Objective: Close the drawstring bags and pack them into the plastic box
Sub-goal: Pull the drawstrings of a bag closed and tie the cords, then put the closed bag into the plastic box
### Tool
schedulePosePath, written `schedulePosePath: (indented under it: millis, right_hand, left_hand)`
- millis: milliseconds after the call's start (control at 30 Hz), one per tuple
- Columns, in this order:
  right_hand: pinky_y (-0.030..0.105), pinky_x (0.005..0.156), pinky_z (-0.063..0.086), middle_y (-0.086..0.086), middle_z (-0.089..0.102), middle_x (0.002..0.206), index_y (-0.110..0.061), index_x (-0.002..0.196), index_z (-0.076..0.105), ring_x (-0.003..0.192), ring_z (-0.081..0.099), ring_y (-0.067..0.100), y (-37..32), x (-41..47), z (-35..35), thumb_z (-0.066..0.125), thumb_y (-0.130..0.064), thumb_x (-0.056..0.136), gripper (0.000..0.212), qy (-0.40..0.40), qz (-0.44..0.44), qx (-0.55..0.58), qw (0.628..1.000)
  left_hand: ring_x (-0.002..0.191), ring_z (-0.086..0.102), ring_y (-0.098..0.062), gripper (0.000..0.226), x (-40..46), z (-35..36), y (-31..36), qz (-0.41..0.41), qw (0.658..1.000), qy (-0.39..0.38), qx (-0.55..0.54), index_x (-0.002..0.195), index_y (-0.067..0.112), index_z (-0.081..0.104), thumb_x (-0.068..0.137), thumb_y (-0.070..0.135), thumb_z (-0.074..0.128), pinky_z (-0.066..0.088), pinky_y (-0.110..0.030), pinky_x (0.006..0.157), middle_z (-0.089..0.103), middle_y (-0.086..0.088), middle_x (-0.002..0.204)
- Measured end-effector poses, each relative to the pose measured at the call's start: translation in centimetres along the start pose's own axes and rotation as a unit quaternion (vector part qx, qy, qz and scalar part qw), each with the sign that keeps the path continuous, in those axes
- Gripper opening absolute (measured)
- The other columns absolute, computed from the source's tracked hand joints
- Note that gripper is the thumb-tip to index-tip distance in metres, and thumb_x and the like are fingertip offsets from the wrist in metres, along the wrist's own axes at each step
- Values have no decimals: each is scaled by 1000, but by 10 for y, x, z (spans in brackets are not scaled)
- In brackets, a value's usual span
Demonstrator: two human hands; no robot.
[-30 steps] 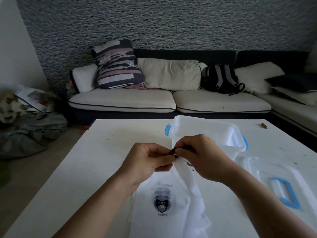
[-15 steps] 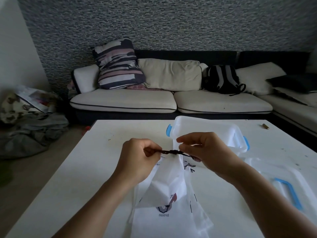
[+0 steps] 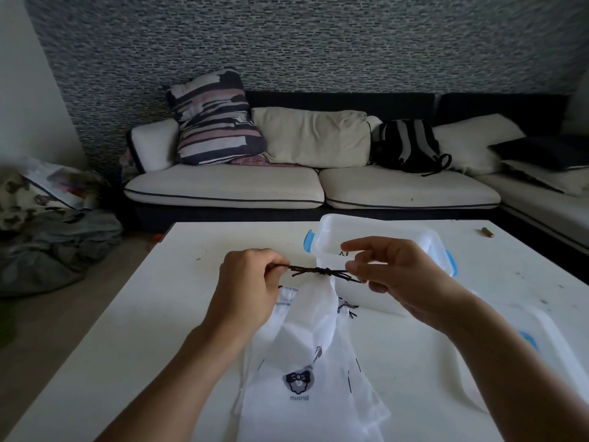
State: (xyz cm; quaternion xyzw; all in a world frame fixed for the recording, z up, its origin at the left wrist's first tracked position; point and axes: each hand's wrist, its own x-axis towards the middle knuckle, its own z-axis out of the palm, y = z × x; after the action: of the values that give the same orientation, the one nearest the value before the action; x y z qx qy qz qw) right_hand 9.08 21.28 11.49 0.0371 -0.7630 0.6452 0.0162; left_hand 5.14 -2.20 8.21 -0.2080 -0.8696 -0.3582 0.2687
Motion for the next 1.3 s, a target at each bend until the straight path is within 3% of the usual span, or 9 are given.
schedulePosePath:
  millis: [133, 233, 433, 600, 700, 833, 1033, 1167, 1300]
  right_hand:
    - [23, 61, 41, 3, 59, 87, -18, 104, 77, 66, 53, 14, 3, -3, 1, 84, -5, 72, 35, 27, -29, 39, 998]
    - [26, 77, 52, 0, 64, 106, -22, 111, 74, 87, 65, 14, 5, -5, 13, 85, -8, 74, 41, 41, -84, 68, 993]
    - [39, 119, 29, -8, 10, 163, -32, 156, 5, 149, 18, 19, 5, -18, 38, 81, -69, 59, 129, 74, -71, -433, 895]
    - [18, 60, 44, -11, 67, 83, -23, 121, 63, 82, 65, 22, 23, 8, 32, 45, 1, 72, 57, 208, -120, -307, 921]
    - [15, 67, 42, 0, 71, 90, -17, 118, 68, 87, 65, 29, -2, 15, 1, 44, 11, 66, 64, 371, -193, -258, 871]
    - [38, 88, 49, 6, 67, 126, -17, 131, 63, 109, 60, 33, -30, 36, -37, 49, 8, 69, 68, 465, -287, -390, 741]
    - [42, 91, 46, 6, 57, 131, -21, 134, 53, 120, 51, 31, 37, 138, -36, 49, -2, 89, 49, 120, 30, -623, 773]
    - [41, 110, 38, 12, 41, 152, -10, 150, 37, 137, 44, 34, 72, 176, -38, 42, -25, 104, 49, -149, 235, -582, 764]
    - [42, 109, 33, 3, 37, 155, -16, 150, 40, 139, 40, 30, 106, 209, -61, 47, -49, 98, 61, -192, 347, -508, 765]
  left_hand:
    - [97, 67, -14, 5, -5, 11, 12, -179, 952, -111, -222, 96, 15, 64, 99, 15, 59, 56, -25, 82, 67, -2, 103]
    - [84, 72, -26, 19, -7, 19, 43, -381, 760, -127, -511, 106, 6, 63, 104, 15, 46, 58, -37, 64, 75, -10, 102]
    - [85, 75, -25, 33, 16, 24, 52, -392, 584, -36, -710, 120, 1, 63, 104, 19, 41, 62, -42, 68, 72, -18, 113]
    - [99, 73, -29, 29, 24, 36, 53, -357, 552, -97, -747, 116, 0, 62, 97, 15, 47, 62, -39, 81, 70, -17, 119]
    - [106, 70, -34, 12, 29, 41, 45, -386, 573, -27, -722, 106, 2, 56, 102, 10, 49, 60, -42, 83, 71, -18, 117]
    - [107, 68, -26, 9, 30, 50, 19, -382, 783, -17, -491, 100, 14, 59, 94, 11, 64, 57, -36, 87, 68, -11, 112]
    - [104, 63, -16, 24, 23, 62, -1, -262, 945, -84, -179, 111, 20, 59, 91, 31, 67, 50, -32, 89, 64, 4, 120]
    - [121, 54, -21, 50, 18, 60, -31, -192, 961, -197, 31, 134, 17, 47, 93, 42, 61, 43, -32, 96, 51, 0, 140]
    - [126, 49, -30, 68, 10, 63, -61, -186, 915, -321, 160, 142, 16, 32, 92, 53, 59, 45, -41, 100, 38, -8, 147]
